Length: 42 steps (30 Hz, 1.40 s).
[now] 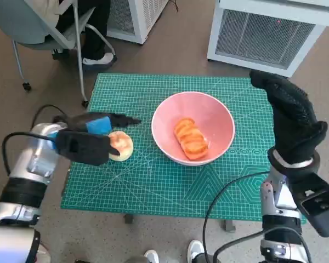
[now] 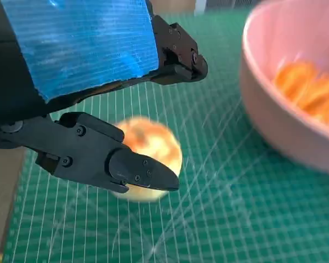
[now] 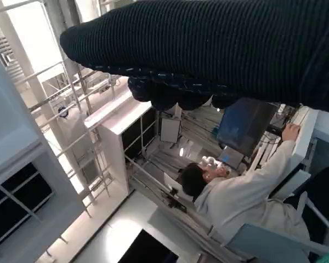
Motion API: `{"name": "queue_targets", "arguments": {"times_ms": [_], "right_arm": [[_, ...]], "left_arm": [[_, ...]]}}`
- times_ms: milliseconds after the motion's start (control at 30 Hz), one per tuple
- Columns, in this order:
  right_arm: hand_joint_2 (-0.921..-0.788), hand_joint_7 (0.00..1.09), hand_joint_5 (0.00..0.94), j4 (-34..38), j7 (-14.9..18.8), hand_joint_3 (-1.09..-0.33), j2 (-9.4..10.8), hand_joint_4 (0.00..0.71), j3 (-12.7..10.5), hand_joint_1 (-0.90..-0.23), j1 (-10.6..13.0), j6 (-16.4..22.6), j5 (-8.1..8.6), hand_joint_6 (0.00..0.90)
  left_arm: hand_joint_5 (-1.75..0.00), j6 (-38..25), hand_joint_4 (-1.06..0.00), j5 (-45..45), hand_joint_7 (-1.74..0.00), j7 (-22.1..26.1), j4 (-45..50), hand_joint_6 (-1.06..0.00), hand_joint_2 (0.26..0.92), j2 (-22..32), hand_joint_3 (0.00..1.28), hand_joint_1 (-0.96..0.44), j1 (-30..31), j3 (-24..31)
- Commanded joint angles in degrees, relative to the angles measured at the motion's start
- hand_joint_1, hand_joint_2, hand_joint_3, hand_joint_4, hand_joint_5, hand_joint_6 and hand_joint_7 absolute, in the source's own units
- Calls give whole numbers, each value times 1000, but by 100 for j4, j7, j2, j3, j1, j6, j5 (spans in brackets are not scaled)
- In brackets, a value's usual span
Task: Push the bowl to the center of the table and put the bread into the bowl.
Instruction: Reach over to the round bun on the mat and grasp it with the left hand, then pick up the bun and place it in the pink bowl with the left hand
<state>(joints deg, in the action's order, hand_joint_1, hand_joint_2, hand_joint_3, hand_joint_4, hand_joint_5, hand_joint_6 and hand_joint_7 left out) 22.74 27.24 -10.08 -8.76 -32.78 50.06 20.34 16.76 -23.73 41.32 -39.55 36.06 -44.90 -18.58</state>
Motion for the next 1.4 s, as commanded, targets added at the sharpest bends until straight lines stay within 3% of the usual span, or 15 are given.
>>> {"name": "queue_targets", "arguments": {"times_ms": [33, 300, 500, 533, 567, 667, 767, 933, 1200, 1400], "right_arm": [[-921, 588, 0, -2, 51, -766, -2, 262, 2, -580, 89, -78, 32, -1], [-921, 589, 0, -62, 45, -764, -2, 262, 1, -591, 130, -106, 30, -1], [-921, 588, 0, -68, 34, -762, 4, 262, -4, -593, 145, -88, 13, -1], [-921, 587, 0, -63, 35, -762, 4, 262, -5, -593, 144, -86, 14, -1], [-921, 586, 0, -58, 34, -762, 6, 262, -6, -594, 143, -84, 12, -1], [-921, 584, 0, -53, 29, -762, 14, 262, -5, -595, 143, -79, 5, -1], [-921, 582, 0, -48, 32, -762, 20, 262, -1, -595, 146, -71, 4, -1], [-921, 580, 0, -52, 30, -762, 24, 262, 1, -594, 150, -74, 4, -1], [-921, 579, 0, -59, 34, -762, 27, 261, 5, -594, 141, -91, 20, -1], [-921, 579, 0, -25, 61, -762, 11, 261, -6, -594, 102, -114, 61, -1]], "left_arm": [[-21, -106, -341, -195, -32, -112, -437, -464, 839, -219, 0, -218, -231, -182], [-25, -328, -536, -526, -52, -419, -1070, -625, 845, -505, 1, -106, -341, -453], [-66, -317, -781, -637, -117, -553, -1234, -802, 878, -576, 7, -39, -352, -577], [-78, -296, -812, -651, -340, -576, -1254, -774, 886, -577, 23, -104, -359, -593], [-97, -260, -855, -670, -686, -611, -1256, -713, 899, -566, 64, -196, -363, -608], [-799, -178, -717, -672, -1056, -680, -1229, -646, 914, -524, 80, -64, -375, -622], [-1029, 4, -686, -567, -1154, -712, -1171, -635, 918, -452, 76, -21, -400, -546], [-1118, 232, -681, -350, -1192, -645, -892, -628, 920, -308, 72, -3, -449, -351], [-1117, 176, -667, 177, -1229, -396, 405, -627, 921, -59, 78, 2, -490, 217], [-1088, 136, -669, 585, -1258, -586, 1342, -624, 921, -144, 79, 2, -527, 682]]}}
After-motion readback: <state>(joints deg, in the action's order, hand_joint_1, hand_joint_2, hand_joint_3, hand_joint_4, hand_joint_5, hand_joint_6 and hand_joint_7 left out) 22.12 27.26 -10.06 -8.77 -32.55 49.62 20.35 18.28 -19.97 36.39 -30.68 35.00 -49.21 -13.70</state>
